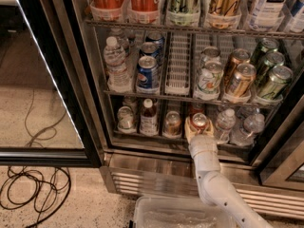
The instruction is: Pick coke can from bottom shelf of fridge
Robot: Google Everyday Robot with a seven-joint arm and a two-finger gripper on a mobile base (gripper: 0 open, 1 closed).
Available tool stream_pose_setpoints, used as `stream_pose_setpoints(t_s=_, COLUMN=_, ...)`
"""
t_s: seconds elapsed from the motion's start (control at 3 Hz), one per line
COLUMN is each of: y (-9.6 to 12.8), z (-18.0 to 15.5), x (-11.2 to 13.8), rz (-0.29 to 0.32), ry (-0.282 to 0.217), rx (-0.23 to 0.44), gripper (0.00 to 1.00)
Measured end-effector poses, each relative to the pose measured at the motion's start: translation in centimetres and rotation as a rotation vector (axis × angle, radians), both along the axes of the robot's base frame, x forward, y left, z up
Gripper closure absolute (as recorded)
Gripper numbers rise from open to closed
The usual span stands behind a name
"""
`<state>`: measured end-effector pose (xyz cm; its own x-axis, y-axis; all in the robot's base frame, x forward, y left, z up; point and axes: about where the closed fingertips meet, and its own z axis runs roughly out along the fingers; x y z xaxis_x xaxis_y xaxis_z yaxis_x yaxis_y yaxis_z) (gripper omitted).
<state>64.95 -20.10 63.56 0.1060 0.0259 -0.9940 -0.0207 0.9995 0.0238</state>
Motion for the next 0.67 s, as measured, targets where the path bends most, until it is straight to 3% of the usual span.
stream_pose_setpoints(t_s=0.33, y=-0.7, z=2.7, x=-1.3, rz=-0.002, ry=-0.053, rx=0.038, gripper=1.0)
stream_pose_setpoints(t_s=0.67, y=-0.8, z=4.6, x=-2.4, rz=0.019, ry=-0.071, rx=0.062, gripper=1.0)
